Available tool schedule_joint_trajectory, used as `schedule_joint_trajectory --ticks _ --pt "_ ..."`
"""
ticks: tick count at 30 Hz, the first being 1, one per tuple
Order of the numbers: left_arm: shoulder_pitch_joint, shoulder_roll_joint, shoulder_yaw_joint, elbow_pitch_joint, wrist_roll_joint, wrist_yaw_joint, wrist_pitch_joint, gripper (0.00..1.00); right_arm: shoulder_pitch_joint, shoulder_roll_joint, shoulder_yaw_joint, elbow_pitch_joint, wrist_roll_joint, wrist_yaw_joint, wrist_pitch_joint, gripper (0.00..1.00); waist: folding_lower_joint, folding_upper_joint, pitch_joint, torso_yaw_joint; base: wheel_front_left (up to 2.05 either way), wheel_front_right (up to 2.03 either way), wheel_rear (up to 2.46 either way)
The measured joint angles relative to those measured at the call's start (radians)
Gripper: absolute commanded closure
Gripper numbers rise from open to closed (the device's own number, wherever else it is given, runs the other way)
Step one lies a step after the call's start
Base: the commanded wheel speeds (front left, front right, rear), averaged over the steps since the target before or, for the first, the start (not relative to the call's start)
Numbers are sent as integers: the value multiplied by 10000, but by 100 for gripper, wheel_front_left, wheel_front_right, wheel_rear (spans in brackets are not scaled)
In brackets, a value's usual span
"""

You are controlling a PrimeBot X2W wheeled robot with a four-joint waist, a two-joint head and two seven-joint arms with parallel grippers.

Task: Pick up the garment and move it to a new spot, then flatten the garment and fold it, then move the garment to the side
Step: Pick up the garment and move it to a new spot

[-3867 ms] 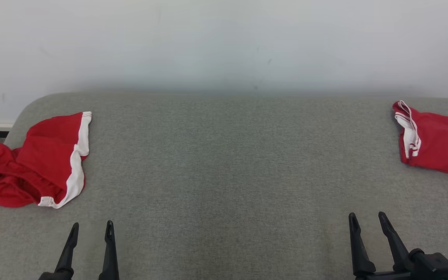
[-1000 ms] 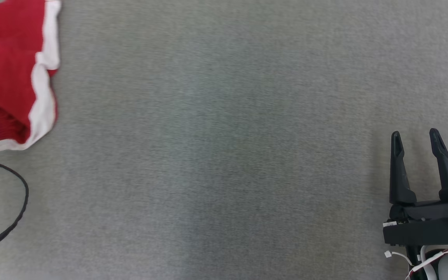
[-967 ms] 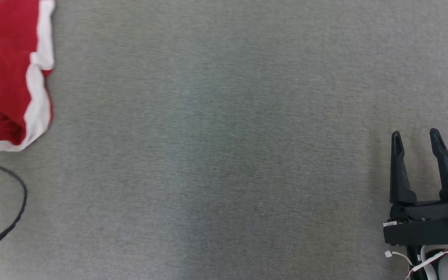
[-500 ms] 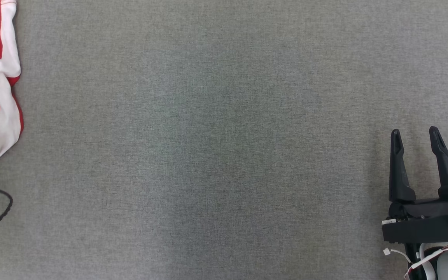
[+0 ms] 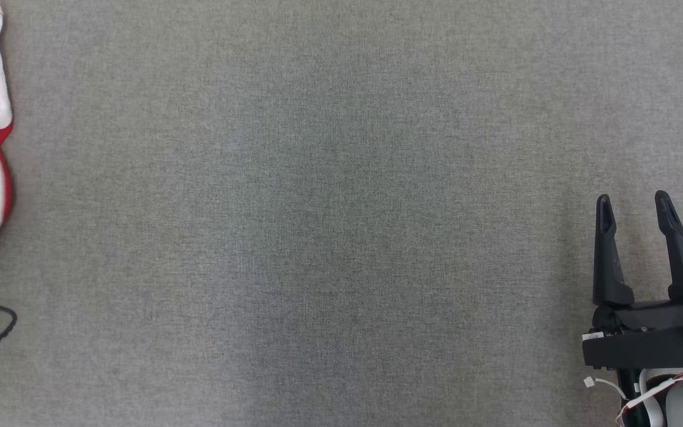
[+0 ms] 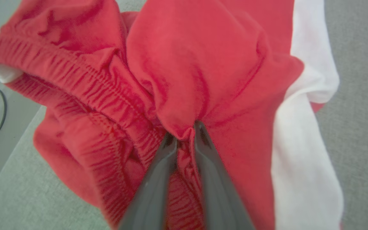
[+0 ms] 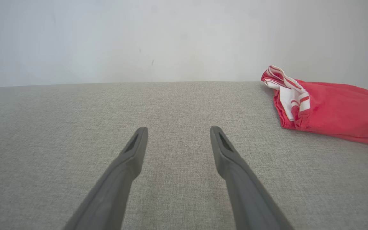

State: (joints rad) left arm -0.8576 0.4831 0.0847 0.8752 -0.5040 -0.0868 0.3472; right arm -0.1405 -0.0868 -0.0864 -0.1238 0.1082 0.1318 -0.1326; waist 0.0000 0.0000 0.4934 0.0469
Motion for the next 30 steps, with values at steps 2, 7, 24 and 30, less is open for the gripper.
schedule_joint_trajectory --ticks 2,7,24,30 --pt "19 21 -13 -33 146 173 -583 100 -5 0 -23 54 0 0 -2 0 0 0 -80 -2 0 0 0" --pt "-124 190 -44 -351 407 293 -1996 100 7 25 -33 257 48 0 -130 0 0 0 -425 24 0 0 0" --pt "-1708 -242 -1499 -3962 1028 -109 -2725 100 191 314 209 1453 554 0 -817 0 -1 -1 -2047 -340 0 0 0" --pt "-1910 -993 -2414 -5810 1087 -161 -1994 100 295 349 303 1806 773 0 -1058 0 -2 -1 -2319 -1019 0 0 0"
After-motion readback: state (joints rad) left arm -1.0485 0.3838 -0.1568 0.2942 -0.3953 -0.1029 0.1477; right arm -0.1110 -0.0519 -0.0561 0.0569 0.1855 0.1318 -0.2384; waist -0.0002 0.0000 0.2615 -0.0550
